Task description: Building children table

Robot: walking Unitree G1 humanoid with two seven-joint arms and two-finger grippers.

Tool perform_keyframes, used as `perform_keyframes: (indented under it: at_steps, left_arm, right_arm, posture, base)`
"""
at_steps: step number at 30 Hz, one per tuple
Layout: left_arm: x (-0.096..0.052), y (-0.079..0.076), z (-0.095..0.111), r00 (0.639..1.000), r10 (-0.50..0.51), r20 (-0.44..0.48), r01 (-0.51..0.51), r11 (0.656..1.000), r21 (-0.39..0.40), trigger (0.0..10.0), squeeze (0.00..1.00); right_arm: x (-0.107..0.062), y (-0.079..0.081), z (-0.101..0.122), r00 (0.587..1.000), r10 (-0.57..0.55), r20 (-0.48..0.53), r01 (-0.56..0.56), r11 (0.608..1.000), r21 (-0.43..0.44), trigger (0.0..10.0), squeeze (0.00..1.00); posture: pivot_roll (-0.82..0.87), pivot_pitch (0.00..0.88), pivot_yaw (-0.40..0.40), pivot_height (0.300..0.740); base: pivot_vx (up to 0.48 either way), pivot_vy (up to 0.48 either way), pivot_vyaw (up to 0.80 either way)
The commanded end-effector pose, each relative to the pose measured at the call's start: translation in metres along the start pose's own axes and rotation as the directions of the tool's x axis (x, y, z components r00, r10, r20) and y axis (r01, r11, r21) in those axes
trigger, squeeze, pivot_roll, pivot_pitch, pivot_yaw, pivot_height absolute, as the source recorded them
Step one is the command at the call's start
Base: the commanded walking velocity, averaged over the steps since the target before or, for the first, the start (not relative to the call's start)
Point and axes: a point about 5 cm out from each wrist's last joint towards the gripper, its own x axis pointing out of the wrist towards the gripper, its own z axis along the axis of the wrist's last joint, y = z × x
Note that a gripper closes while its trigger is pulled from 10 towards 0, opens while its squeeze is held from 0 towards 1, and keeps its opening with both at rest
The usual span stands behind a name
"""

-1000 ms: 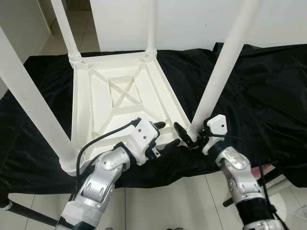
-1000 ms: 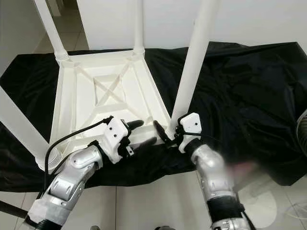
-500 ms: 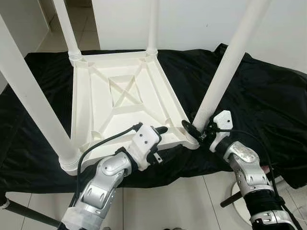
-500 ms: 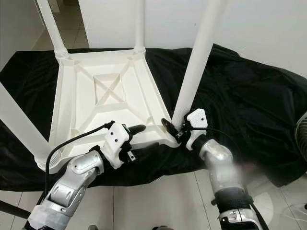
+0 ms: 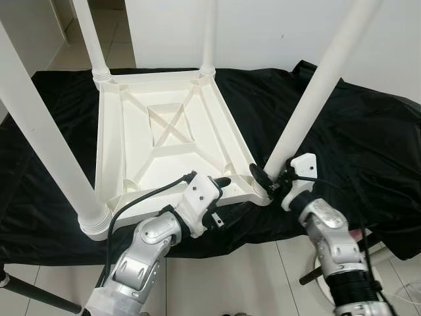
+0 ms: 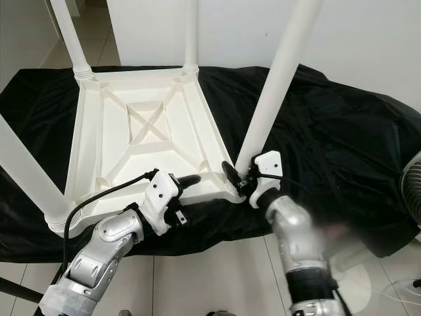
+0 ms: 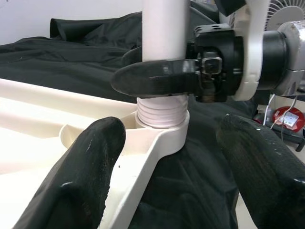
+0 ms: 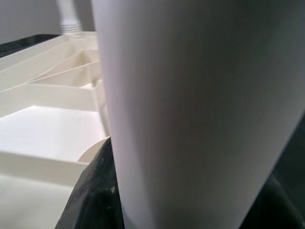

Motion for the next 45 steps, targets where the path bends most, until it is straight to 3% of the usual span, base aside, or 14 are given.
perform_keyframes:
  at_steps: [1,6,10,12,14,22,23,27,32,33,37,40,41,45]
  left_arm:
    - [-0.001,-0.002,0.0,1.0,0.015,-0.006,-0.015,1.0,0.0,10.0,0.0]
    - [0.0,-0.001,0.0,1.0,0.015,-0.007,-0.015,1.0,0.0,10.0,0.0]
    - [0.0,-0.001,0.001,1.0,0.023,-0.001,-0.023,1.0,-0.009,10.0,0.0]
    - [0.0,-0.001,0.001,1.0,0.023,-0.001,-0.023,1.0,-0.009,10.0,0.0]
    - [-0.001,-0.001,0.001,1.0,0.028,-0.001,-0.028,1.0,-0.011,10.0,0.0]
    - [-0.002,0.0,0.001,1.0,0.031,-0.004,-0.031,0.999,-0.011,10.0,0.0]
    - [-0.002,0.0,0.001,1.0,0.031,-0.004,-0.031,0.999,-0.011,10.0,0.0]
    - [-0.001,0.001,0.001,0.999,0.031,-0.004,-0.032,0.999,-0.01,10.0,0.0]
    - [-0.002,-0.001,0.001,1.0,0.029,-0.003,-0.029,1.0,-0.01,10.0,0.0]
    - [-0.002,-0.002,0.001,1.0,0.027,-0.004,-0.027,1.0,-0.009,10.0,0.0]
    - [-0.002,-0.004,0.0,1.0,0.021,-0.012,-0.021,1.0,-0.006,10.0,0.0]
    - [-0.002,-0.006,-0.001,1.0,0.017,-0.014,-0.017,1.0,-0.005,10.0,0.0]
    - [-0.002,-0.008,-0.002,1.0,0.014,-0.018,-0.014,1.0,-0.006,10.0,0.0]
    - [-0.002,-0.009,-0.003,1.0,0.007,-0.021,-0.008,1.0,-0.014,10.0,0.0]
  right_arm:
    - [-0.002,0.005,-0.004,0.992,-0.122,-0.021,0.122,0.992,0.037,10.0,0.0]
    - [-0.002,0.01,-0.007,0.966,-0.253,-0.047,0.255,0.966,0.047,10.0,0.0]
    - [-0.001,0.032,-0.015,0.887,-0.449,-0.104,0.46,0.881,0.116,10.0,0.0]
    - [-0.001,0.032,-0.015,0.887,-0.449,-0.104,0.46,0.881,0.116,10.0,0.0]
    - [0.002,0.044,-0.015,0.862,-0.494,-0.115,0.507,0.852,0.135,10.0,0.0]
    - [0.003,0.04,-0.013,0.879,-0.467,-0.098,0.476,0.871,0.119,10.0,0.0]
    - [0.002,0.04,-0.013,0.889,-0.449,-0.093,0.458,0.879,0.132,10.0,1.0]
    - [0.002,0.041,-0.011,0.898,-0.431,-0.088,0.44,0.885,0.15,10.0,1.0]
    - [-0.002,0.036,-0.005,0.936,-0.35,-0.034,0.351,0.926,0.137,10.0,1.0]
    - [-0.004,0.034,-0.004,0.948,-0.316,-0.026,0.317,0.939,0.137,10.0,0.0]
    - [-0.006,0.032,-0.002,0.971,-0.239,-0.017,0.239,0.962,0.132,10.0,0.0]
    - [-0.008,0.027,0.002,0.99,-0.138,0.007,0.136,0.986,0.099,10.0,0.0]
    - [-0.009,0.023,0.005,0.999,-0.047,0.019,0.046,0.998,0.046,10.0,0.0]
    - [-0.008,0.015,0.009,0.999,0.03,0.019,-0.031,0.999,0.012,10.0,0.0]
  posture:
    - [-0.05,0.06,-0.054,0.74]
    - [-0.05,0.059,-0.057,0.74]
    - [-0.04,0.058,-0.061,0.74]
    - [-0.04,0.058,-0.061,0.74]
    - [-0.03,0.055,-0.061,0.74]
    - [-0.03,0.049,-0.06,0.74]
    - [-0.03,0.048,-0.06,0.74]
    - [-0.03,0.048,-0.06,0.74]
    - [-0.04,0.044,-0.061,0.74]
    - [-0.04,0.045,-0.061,0.74]
    - [-0.04,0.046,-0.061,0.74]
    - [-0.04,0.045,-0.064,0.74]
    - [-0.04,0.047,-0.063,0.74]
    - [-0.05,0.046,-0.062,0.74]
  base:
    - [0.0,0.0,0.0]
    - [0.0,0.0,0.0]
    - [0.0,0.0,0.0]
    - [0.0,0.0,0.0]
    - [0.0,0.0,0.0]
    - [0.0,0.0,0.0]
    - [0.0,0.0,0.0]
    - [0.0,0.0,0.0]
    - [0.0,0.0,0.0]
    - [0.0,0.0,0.0]
    - [0.0,0.0,0.0]
    - [0.0,0.0,0.0]
    - [0.0,0.0,0.0]
    - [0.0,0.0,0.0]
